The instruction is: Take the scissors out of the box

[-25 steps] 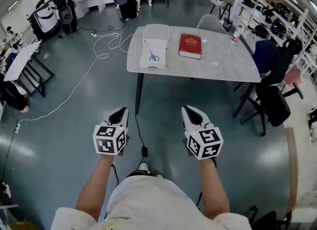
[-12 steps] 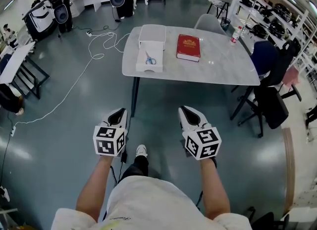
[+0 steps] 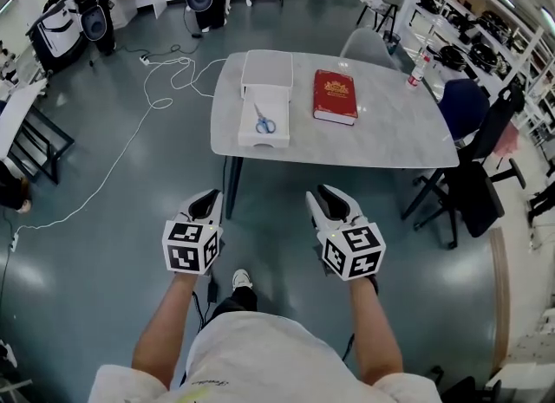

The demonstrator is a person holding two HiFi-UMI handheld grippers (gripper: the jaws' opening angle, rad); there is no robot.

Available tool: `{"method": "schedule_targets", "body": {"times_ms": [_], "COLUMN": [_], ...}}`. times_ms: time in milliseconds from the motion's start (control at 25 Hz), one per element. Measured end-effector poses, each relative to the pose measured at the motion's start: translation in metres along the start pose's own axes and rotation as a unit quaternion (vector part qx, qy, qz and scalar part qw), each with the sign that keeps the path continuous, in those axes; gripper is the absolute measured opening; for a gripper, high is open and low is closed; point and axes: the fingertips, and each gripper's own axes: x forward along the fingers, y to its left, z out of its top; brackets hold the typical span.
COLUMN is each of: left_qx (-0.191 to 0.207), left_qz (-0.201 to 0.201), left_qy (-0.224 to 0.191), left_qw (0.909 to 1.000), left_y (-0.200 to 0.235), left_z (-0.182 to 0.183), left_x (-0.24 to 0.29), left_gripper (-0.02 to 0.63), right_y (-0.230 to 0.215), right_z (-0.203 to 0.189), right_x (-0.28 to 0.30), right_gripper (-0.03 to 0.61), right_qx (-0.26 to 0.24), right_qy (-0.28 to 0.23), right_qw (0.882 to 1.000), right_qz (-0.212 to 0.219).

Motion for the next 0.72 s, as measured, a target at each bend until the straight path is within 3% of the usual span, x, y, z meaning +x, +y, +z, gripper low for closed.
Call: {"method": "schedule_targets", "body": {"times_ms": [360,720], "left_qx": [-0.005,-0.022], "left_qz": [-0.024,-0.042], "left_qy": [0.014,0.011], "left_qw": [0.9996,0.9988], "left_y": [0.058,0.106], "left_z": [0.025,0.04], "left_x": [0.056,0.097], "left_gripper": [0.018,0.019], "right_y": [-0.006,-0.014], "right_z": [0.018,0.015], "right_x": [0.082,0.148], "right_gripper": [0.144,0.146], "right_qx": [0.019,0.004], "right_qy": [0.024,0.087], "right_qw": [0.999,0.996], "right_qz": [-0.01,-0.028]}}
